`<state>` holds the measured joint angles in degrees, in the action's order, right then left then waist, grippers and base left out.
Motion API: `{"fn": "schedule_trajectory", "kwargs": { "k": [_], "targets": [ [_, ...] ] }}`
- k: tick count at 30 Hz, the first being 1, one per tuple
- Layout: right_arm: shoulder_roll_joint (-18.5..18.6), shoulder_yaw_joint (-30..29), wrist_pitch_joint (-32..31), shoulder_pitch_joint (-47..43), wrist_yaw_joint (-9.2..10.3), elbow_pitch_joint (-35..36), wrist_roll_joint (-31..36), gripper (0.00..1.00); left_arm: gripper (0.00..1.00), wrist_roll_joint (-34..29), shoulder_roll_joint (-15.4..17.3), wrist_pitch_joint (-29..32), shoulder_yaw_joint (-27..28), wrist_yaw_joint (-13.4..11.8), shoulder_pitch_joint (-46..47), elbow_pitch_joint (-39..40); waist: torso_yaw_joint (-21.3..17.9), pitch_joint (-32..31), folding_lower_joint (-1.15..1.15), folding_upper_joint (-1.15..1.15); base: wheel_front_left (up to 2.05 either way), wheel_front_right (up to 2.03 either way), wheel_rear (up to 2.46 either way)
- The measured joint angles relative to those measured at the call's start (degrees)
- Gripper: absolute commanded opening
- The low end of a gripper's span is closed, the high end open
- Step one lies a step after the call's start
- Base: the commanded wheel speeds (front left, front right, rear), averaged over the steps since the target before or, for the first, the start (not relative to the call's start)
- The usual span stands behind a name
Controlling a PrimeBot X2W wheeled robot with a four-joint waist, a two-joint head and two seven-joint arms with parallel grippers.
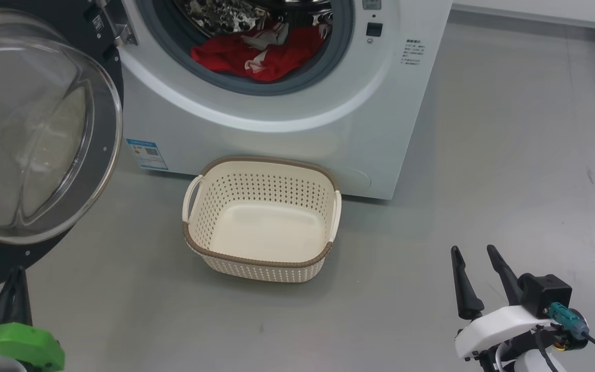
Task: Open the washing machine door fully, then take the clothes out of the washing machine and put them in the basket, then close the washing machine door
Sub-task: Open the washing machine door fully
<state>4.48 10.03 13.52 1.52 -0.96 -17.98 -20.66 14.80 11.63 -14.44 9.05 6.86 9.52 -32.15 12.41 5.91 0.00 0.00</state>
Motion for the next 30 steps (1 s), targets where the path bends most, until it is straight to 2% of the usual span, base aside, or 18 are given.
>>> {"fn": "schedule_trajectory", "kwargs": {
  "k": [17,23,30],
  "targets": [
    [-0.2,-0.4,0.5,-4.0,-1.43,0.6,-0.5,1.0,0.0,-0.4,-4.2,0.0,-3.5,0.1,-7.8,9.9,-8.6,-6.5,0.0,0.0,0.0,0.0,0.0],
    [-0.2,-1.1,0.5,-5.0,-1.43,1.1,-0.9,1.0,0.0,-0.5,-5.8,0.0,-5.6,0.3,-9.1,12.3,-9.9,-7.1,0.0,0.0,0.0,0.0,0.0],
    [-0.3,-1.1,0.5,-5.3,-1.44,1.6,-0.9,1.0,0.0,-0.5,-5.8,0.0,-6.4,0.3,-10.2,13.9,-10.3,-7.1,0.0,0.0,0.0,0.0,0.0]
  ]
}}
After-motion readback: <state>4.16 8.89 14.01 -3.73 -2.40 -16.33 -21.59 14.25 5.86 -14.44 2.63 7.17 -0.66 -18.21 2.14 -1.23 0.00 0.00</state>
